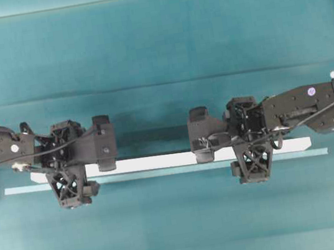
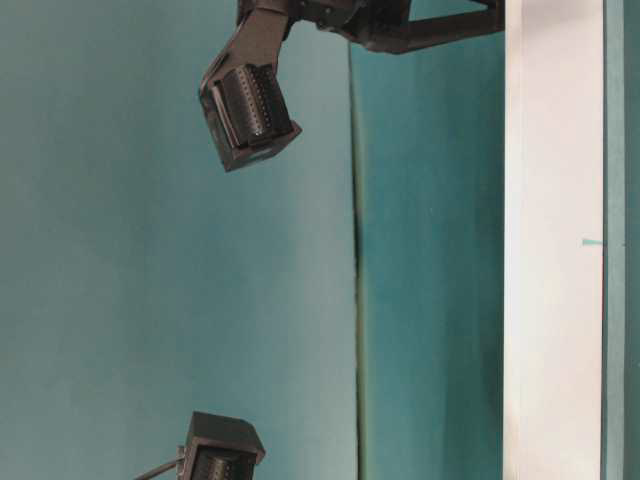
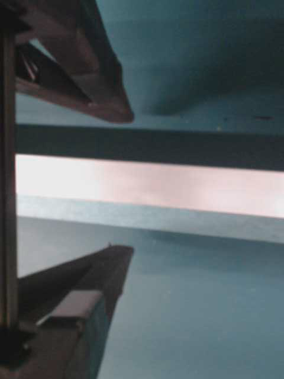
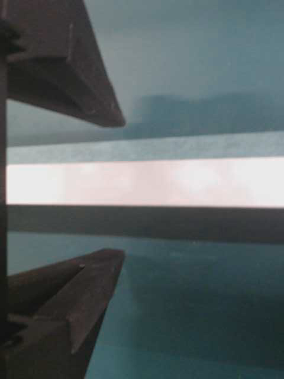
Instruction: Lift a wooden board with both hands.
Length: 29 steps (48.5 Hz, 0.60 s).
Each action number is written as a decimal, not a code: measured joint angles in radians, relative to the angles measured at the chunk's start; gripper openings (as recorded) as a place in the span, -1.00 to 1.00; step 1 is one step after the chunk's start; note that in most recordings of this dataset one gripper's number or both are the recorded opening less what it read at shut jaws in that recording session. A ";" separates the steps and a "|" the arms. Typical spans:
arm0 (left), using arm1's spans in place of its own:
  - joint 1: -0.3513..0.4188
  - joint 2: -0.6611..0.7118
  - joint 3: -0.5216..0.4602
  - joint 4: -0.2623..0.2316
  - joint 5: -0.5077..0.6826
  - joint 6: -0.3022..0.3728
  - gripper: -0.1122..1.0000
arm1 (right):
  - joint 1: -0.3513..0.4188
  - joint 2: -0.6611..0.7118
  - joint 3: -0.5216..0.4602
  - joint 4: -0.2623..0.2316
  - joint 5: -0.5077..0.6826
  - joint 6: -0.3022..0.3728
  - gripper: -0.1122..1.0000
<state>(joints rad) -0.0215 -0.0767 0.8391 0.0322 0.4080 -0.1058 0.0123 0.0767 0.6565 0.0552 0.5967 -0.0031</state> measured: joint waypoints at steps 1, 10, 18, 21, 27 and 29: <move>0.000 -0.002 0.002 0.000 0.002 0.000 0.99 | 0.000 -0.002 0.000 0.002 -0.002 0.000 0.82; 0.000 -0.026 0.000 0.000 0.003 0.002 1.00 | 0.000 -0.020 0.002 0.002 0.000 0.002 0.82; 0.000 -0.100 0.000 0.000 0.005 0.002 1.00 | -0.005 -0.100 0.000 0.002 0.000 0.005 0.82; 0.000 -0.137 0.003 0.000 0.005 0.002 1.00 | -0.008 -0.144 0.000 0.000 0.000 0.014 0.82; 0.000 -0.210 0.009 0.000 0.005 0.002 1.00 | -0.017 -0.229 0.000 0.002 0.000 0.026 0.82; 0.000 -0.236 0.009 0.000 0.003 0.002 1.00 | -0.018 -0.255 0.000 0.002 0.000 0.026 0.82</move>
<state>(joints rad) -0.0215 -0.3129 0.8483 0.0322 0.4111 -0.1043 -0.0061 -0.1779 0.6565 0.0568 0.5967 0.0230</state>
